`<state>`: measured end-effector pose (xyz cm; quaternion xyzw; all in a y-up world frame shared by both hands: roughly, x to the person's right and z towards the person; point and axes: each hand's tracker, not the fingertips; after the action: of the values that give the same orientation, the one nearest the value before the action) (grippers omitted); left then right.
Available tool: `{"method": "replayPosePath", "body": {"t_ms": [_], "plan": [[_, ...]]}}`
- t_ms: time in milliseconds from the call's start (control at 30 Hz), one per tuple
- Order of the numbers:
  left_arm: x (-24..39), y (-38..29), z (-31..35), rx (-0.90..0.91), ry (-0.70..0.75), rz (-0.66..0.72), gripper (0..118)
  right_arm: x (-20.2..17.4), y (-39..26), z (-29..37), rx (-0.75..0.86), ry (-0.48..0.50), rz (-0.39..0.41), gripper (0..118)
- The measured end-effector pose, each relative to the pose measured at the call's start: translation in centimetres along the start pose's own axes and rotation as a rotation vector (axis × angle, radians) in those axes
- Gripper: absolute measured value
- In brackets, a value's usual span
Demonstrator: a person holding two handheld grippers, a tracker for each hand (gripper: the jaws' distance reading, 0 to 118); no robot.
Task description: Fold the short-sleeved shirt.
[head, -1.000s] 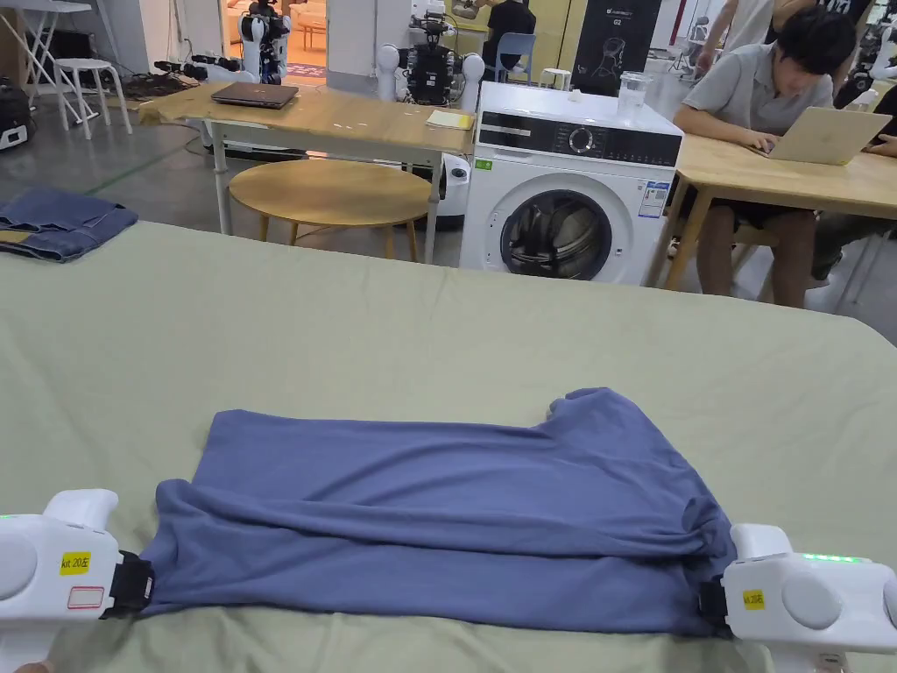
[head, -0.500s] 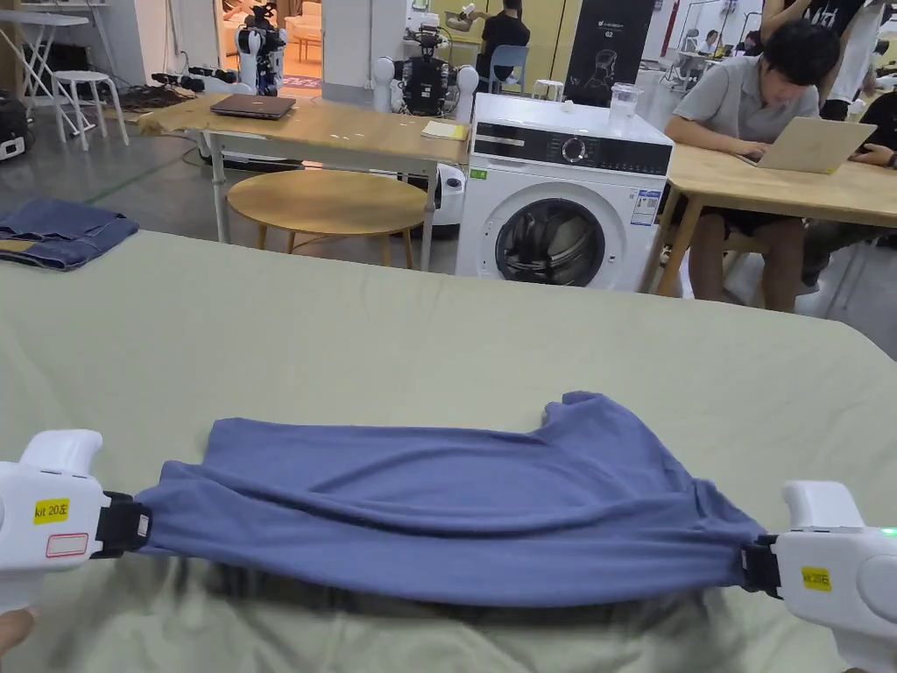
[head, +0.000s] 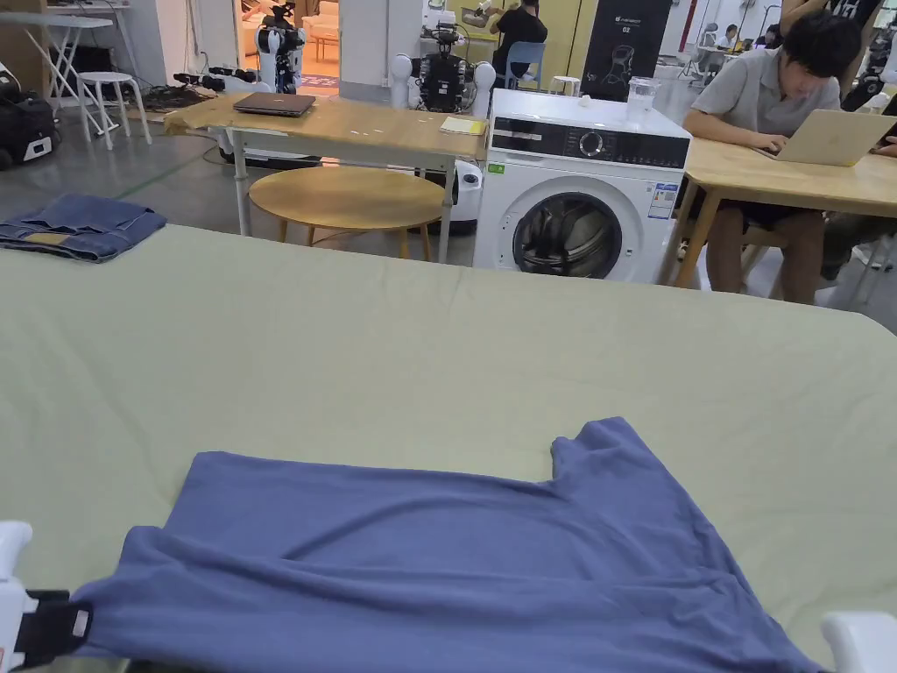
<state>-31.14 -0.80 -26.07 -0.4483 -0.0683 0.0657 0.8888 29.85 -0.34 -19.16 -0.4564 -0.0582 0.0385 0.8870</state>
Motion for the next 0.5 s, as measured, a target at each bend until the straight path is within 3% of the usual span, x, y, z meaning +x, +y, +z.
{"method": "replayPosePath", "body": {"t_ms": [367,433,467,500], "plan": [[-0.1,-2.8,-4.5,-0.09,0.053,-0.054,0,-1.5,-2.9,-5.2,-0.055,-0.057,0.03,2],[-0.1,-2.4,-4.3,-0.095,0.05,-0.049,1,-1.7,-2.6,-5.1,-0.056,-0.064,0.038,11],[-0.1,-2.1,-4.0,-0.1,0.05,-0.034,7,-1.6,-2.3,-4.6,-0.053,-0.067,0.037,22],[0.0,-1.7,-3.7,-0.097,0.048,-0.013,22,-1.6,-2.1,-4.0,-0.047,-0.071,0.034,38]]}}
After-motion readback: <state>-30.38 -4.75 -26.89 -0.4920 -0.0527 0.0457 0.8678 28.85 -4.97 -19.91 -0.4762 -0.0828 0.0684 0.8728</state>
